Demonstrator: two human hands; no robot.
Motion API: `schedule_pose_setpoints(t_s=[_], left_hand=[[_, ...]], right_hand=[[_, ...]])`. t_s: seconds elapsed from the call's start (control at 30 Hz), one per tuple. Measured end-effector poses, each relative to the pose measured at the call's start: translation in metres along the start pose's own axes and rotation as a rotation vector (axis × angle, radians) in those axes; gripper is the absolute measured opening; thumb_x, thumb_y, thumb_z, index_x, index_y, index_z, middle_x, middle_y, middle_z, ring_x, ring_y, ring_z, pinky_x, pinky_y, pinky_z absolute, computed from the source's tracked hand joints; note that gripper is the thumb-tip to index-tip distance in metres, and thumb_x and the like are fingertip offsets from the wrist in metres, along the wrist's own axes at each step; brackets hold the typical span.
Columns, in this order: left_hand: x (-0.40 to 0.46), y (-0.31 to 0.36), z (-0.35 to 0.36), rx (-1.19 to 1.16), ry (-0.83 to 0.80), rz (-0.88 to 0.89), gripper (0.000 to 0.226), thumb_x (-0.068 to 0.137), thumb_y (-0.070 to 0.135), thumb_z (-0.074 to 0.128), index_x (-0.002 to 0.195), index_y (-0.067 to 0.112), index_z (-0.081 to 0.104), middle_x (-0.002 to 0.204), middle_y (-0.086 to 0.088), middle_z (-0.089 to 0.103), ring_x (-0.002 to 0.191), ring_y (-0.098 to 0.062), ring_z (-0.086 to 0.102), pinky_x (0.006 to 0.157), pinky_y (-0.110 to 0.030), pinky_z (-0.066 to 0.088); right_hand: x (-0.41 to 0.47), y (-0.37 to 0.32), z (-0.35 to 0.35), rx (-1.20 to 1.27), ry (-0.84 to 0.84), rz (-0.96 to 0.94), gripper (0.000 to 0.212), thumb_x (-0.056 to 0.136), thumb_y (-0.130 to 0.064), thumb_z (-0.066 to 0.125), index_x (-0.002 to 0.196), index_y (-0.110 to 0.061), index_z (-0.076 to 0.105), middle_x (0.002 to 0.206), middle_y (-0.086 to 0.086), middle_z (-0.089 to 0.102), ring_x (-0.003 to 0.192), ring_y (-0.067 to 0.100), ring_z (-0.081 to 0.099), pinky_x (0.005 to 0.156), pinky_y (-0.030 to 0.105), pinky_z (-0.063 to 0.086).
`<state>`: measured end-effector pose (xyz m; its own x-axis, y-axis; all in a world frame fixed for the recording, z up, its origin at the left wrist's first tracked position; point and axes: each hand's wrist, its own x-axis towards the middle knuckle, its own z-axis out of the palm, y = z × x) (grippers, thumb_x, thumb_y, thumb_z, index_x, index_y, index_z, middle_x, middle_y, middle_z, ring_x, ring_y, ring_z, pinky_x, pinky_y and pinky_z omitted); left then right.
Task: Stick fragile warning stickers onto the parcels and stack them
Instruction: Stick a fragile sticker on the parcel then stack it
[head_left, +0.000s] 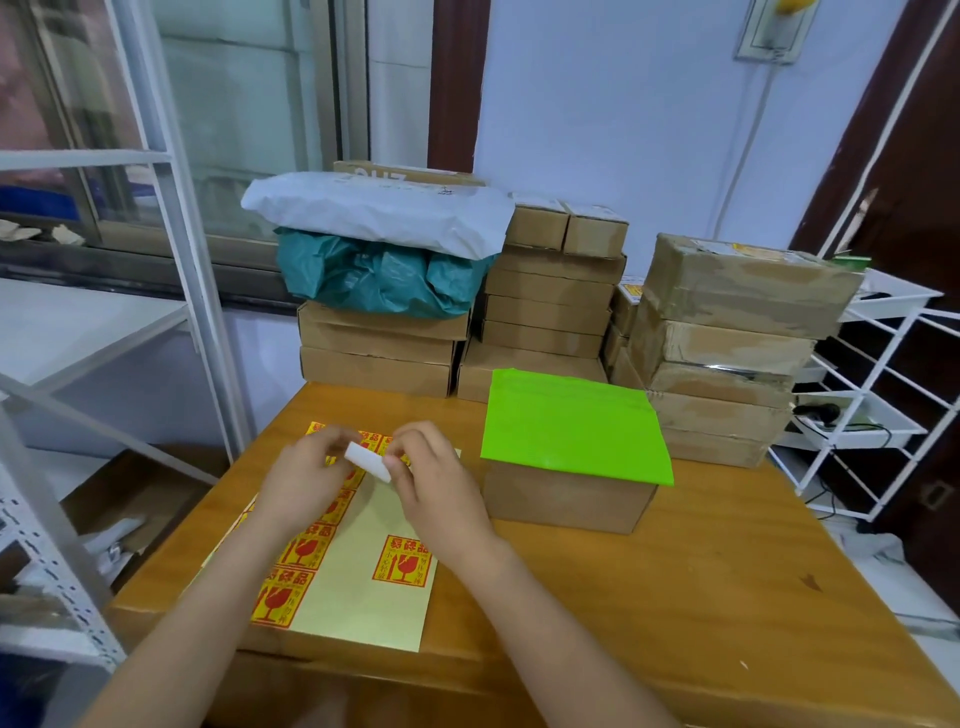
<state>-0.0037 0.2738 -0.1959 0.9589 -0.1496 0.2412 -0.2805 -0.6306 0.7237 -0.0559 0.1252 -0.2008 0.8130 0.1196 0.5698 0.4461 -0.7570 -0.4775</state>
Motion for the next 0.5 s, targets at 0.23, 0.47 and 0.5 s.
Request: schedule_pose_setpoints(t_s=[0.23,0.47,0.5], left_hand=[[-0.031,0.056,-0.025,-0.732,0.078,-0.233,0.024,0.099,0.014,0.039,0.091,0.007,0.060,0.057,-0.014,0.062,0.055,-0.027,0.054,0.060,-0.032,0.045],[-0.049,0.121,-0.027,-0.900,-0.147,-0.191,0.034,0.095,0.042,0.045,0.099,0.012,0.062,0.065,-0.007,0.063,0.059,-0.018,0.059,0.061,-0.032,0.051],[-0.049,0.128,-0.025,-0.906,-0.157,-0.164,0.030,0.093,0.035,0.051,0.103,0.010,0.062,0.068,-0.007,0.064,0.060,-0.017,0.059,0.059,-0.031,0.053]], right_hand=[[-0.004,-0.035,-0.046,-0.211,0.395,-0.244,0.039,0.103,-0.031,0.030,0.085,-0.009,0.057,0.091,0.006,0.059,0.077,0.026,0.056,0.062,0.036,0.048],[-0.009,-0.015,-0.107,-0.453,0.522,-0.400,0.042,0.103,-0.029,0.034,0.083,-0.007,0.063,0.090,0.005,0.062,0.080,0.022,0.053,0.065,0.032,0.041],[-0.011,-0.010,-0.113,-0.479,0.522,-0.425,0.043,0.103,-0.030,0.034,0.082,-0.007,0.063,0.090,0.006,0.063,0.080,0.022,0.053,0.065,0.031,0.041]])
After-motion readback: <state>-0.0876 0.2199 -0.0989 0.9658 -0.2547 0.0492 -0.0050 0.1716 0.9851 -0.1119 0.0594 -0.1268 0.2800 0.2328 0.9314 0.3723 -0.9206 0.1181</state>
